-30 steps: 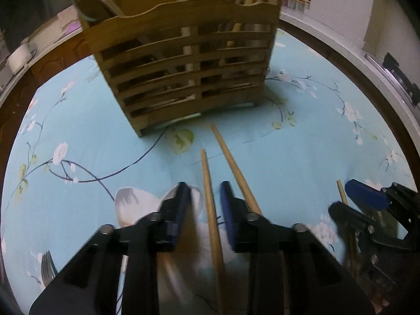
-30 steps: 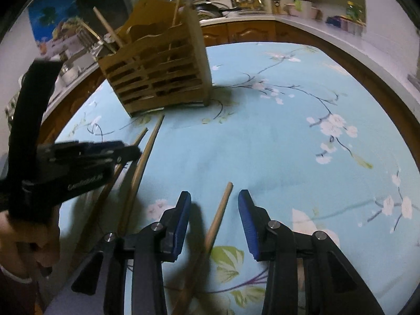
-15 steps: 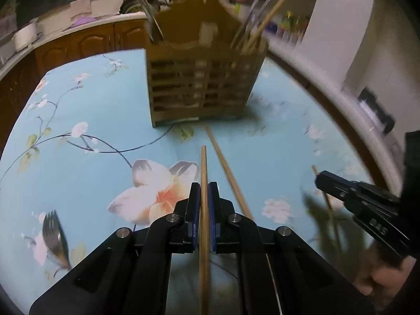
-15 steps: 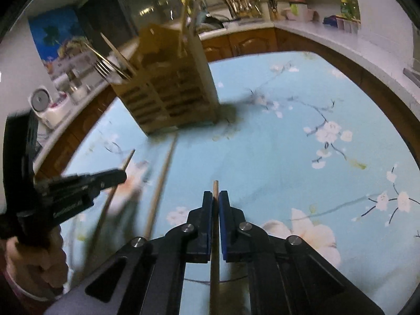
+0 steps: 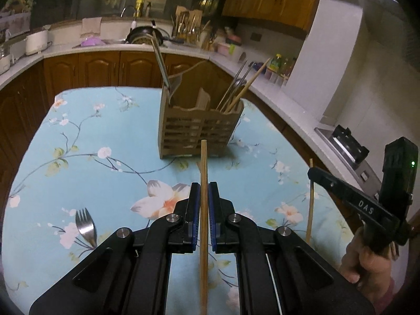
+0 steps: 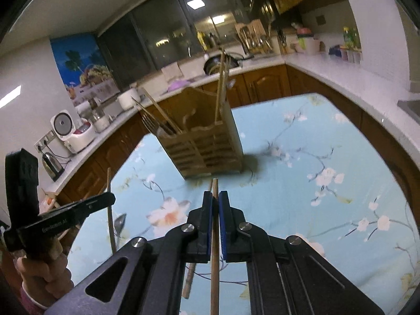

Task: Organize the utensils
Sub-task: 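Lift the wooden chopsticks with both tools and carry them above the holder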

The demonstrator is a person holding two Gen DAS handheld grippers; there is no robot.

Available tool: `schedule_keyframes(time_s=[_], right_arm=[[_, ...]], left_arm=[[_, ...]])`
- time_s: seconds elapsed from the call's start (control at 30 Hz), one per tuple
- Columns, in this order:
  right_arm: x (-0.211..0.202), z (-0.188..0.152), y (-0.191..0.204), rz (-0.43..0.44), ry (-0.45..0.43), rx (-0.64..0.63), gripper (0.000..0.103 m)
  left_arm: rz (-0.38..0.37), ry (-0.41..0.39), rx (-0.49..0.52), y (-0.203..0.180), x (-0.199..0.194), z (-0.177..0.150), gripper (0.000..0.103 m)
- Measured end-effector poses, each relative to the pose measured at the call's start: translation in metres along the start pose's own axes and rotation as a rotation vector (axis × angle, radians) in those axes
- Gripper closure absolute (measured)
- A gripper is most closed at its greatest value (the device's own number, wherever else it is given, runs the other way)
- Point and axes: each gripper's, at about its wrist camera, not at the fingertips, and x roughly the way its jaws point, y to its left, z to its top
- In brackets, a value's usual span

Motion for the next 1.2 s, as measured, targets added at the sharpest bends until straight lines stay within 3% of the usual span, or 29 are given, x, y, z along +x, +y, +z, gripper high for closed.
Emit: schedule_keyframes(time_s=[0.47,0.97,1.2], right_arm=[[-0.039,0.028,0.014,0.035,-0.127,-0.027,0.098],[-0.036,0.048,0.012,0.043,-0.169,-0.028,0.098],[-0.030,0.067,0.011,0.047,-0.186,-0.022,0.098]], left_arm=[[0.004,-0.082,0.011,-0.004,-0.034,0.014,0.098],[0.027,-0.128,0.017,-0.006,-0.035,0.032,0.098],[0.034,-0.180,0.026,-0.007,-0.036,0.058,0.098]])
